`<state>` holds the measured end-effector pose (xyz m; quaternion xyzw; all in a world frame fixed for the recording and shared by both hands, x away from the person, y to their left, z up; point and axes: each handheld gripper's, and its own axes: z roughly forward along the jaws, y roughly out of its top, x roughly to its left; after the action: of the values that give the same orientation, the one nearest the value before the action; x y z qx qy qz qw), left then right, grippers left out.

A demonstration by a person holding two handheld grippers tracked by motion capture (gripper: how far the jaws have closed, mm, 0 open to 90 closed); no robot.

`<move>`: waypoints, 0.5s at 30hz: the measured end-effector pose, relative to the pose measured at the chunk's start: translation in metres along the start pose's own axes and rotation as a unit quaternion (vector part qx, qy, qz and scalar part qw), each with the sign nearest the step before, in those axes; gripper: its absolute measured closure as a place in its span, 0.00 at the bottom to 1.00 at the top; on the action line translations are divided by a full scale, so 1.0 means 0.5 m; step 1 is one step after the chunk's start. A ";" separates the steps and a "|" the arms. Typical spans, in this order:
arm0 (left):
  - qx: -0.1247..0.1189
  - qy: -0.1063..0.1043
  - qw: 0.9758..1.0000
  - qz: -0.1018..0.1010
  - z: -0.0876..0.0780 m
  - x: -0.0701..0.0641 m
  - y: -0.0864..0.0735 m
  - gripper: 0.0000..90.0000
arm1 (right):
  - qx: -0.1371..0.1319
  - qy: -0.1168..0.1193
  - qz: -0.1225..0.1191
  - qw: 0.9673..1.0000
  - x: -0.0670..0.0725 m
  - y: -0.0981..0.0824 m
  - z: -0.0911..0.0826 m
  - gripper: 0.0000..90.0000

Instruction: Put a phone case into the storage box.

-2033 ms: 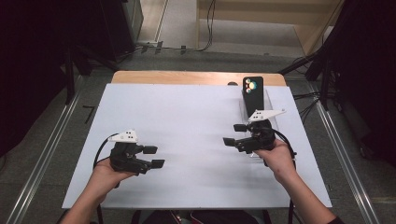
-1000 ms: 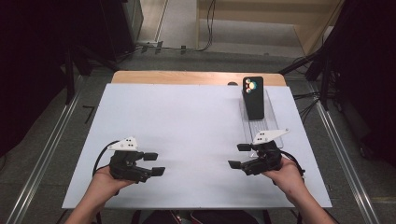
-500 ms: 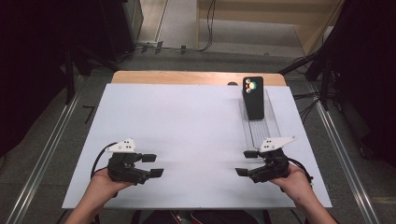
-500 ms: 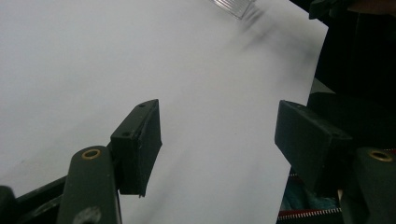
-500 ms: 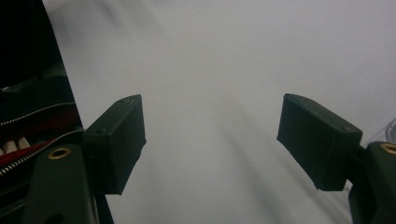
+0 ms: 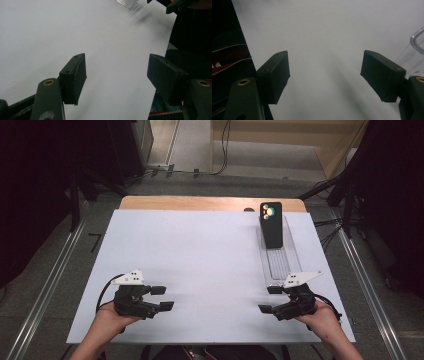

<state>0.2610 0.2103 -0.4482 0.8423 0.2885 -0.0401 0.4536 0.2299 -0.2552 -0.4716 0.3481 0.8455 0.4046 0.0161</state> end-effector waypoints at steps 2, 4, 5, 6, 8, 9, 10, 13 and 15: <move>0.000 0.000 1.000 0.000 0.000 0.001 0.000 0.36 | 0.001 -0.001 0.000 1.000 -0.002 -0.001 0.000 0.24; 0.000 0.000 1.000 -0.001 0.000 0.002 -0.001 0.36 | -0.001 -0.005 0.001 1.000 -0.005 -0.002 0.000 0.24; 0.000 0.001 1.000 -0.001 0.000 0.002 -0.001 0.36 | -0.001 -0.005 0.003 1.000 -0.005 -0.002 0.000 0.24; 0.000 0.001 1.000 -0.003 -0.001 0.002 -0.001 0.36 | 0.000 -0.005 0.004 1.000 -0.006 -0.002 0.001 0.24; -0.002 0.001 1.000 -0.002 -0.003 0.003 -0.001 0.36 | 0.001 -0.004 0.006 1.000 -0.006 -0.002 0.002 0.24; -0.002 0.001 1.000 -0.002 -0.003 0.004 -0.001 0.36 | 0.002 -0.004 0.006 1.000 -0.006 -0.003 0.003 0.24; -0.002 0.001 1.000 -0.003 -0.003 0.004 -0.001 0.36 | 0.002 -0.004 0.003 1.000 -0.007 -0.003 0.004 0.24; -0.002 0.001 1.000 -0.003 -0.002 0.004 -0.002 0.36 | 0.003 -0.003 0.002 1.000 -0.006 -0.003 0.005 0.24; -0.001 0.001 1.000 -0.004 -0.001 0.004 -0.002 0.36 | 0.004 -0.003 0.001 1.000 -0.006 -0.003 0.005 0.24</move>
<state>0.2619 0.2121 -0.4491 0.8406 0.2922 -0.0404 0.4542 0.2323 -0.2558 -0.4750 0.3502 0.8466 0.4004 0.0173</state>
